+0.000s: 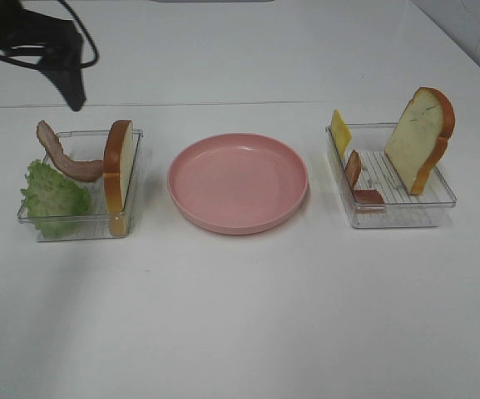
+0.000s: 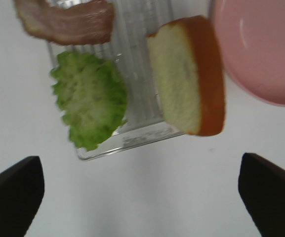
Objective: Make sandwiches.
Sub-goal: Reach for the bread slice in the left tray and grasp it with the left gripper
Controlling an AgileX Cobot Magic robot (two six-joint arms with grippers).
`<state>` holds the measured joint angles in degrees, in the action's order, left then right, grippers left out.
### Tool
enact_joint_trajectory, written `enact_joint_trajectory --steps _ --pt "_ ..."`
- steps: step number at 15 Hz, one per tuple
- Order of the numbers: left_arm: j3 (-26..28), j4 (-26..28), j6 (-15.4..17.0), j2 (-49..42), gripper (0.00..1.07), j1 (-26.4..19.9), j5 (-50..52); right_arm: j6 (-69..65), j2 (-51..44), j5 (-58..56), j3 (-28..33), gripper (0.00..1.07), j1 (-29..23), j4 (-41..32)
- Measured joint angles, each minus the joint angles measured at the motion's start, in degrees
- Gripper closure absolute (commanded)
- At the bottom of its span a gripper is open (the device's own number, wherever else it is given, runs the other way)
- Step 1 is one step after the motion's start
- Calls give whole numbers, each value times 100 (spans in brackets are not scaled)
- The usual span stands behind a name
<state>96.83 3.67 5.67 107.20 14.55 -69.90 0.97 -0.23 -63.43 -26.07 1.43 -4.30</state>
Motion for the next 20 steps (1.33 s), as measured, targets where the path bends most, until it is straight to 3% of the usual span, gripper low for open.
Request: enact_joint_trajectory --steps 5,12,13,15,16,18,20 --pt "928 407 80 1283 4 447 6 0 0 0 0 17 0 0" --pt "1054 241 74 2051 8 470 6 0 0 0 0 17 0 -34" --pt "1060 229 52 2057 16 470 6 0 0 0 0 17 0 -34" --pt "1060 115 34 2057 71 470 6 0 0 0 0 17 0 -34" --pt "1060 0 34 2057 94 481 6 0 0 0 0 17 0 -34" --pt "1060 -241 34 2057 107 481 0 0 0 0 0 17 0 -34" --pt "1060 -241 34 2057 107 481 -6 0 0 0 0 17 0 -34"
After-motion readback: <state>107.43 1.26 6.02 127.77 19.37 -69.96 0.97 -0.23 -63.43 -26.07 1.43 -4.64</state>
